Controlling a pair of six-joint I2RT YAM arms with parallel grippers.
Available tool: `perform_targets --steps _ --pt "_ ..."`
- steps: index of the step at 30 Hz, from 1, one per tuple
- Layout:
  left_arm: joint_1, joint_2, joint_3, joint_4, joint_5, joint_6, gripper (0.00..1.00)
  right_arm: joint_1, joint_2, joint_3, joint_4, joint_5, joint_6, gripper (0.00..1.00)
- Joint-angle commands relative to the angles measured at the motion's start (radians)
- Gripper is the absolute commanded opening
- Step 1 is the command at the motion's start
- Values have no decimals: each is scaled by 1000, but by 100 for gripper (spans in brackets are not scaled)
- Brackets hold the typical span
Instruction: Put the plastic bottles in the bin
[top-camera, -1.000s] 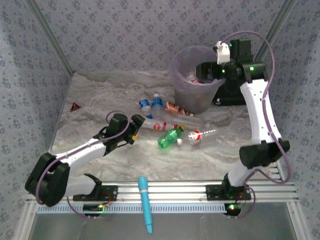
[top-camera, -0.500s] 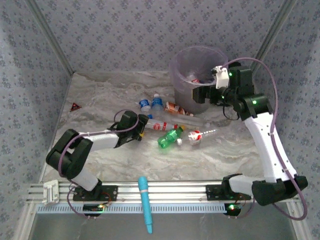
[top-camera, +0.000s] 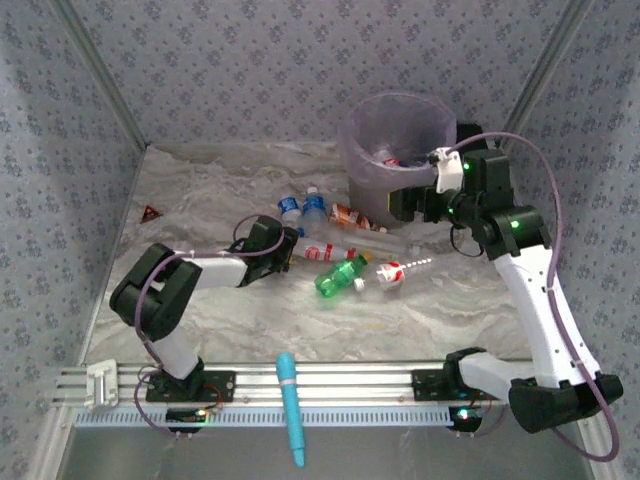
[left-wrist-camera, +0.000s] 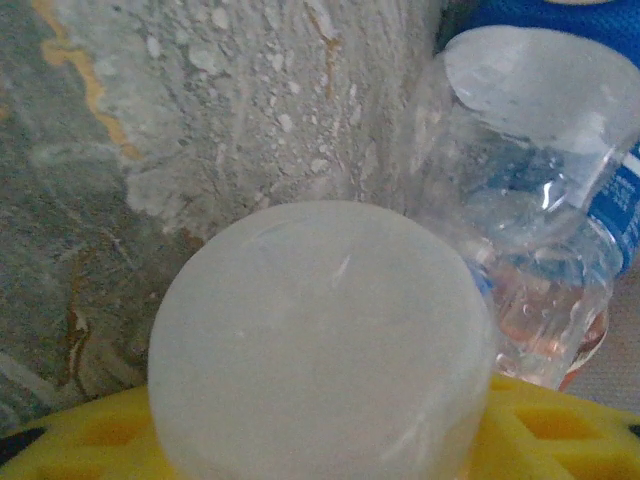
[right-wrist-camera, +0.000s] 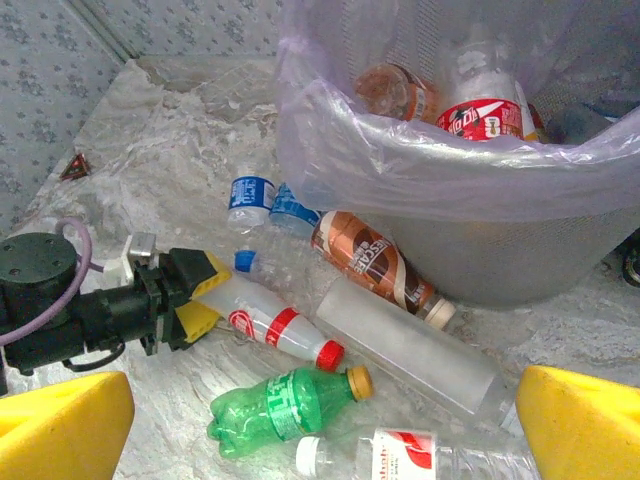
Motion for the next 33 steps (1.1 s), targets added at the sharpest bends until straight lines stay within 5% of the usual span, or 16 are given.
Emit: perform_targets --steps 1,12,19,22,27,33 --pt "5 -1 17 11 -24 -10 53 -7 -29 -17 2 -19 4 100" --pt "14 -238 27 -187 -134 110 49 13 -23 -14 28 -98 -31 99" --pt "83 -496 38 -385 -189 281 49 201 55 58 -4 -50 -166 98" --pt "136 -563 87 -487 -97 445 48 301 129 125 -55 -21 -257 98" --pt "202 -610 133 -498 233 644 46 410 279 235 -113 -16 -323 89" --pt "203 -593 152 -417 467 690 42 483 445 331 -115 -59 -330 76"
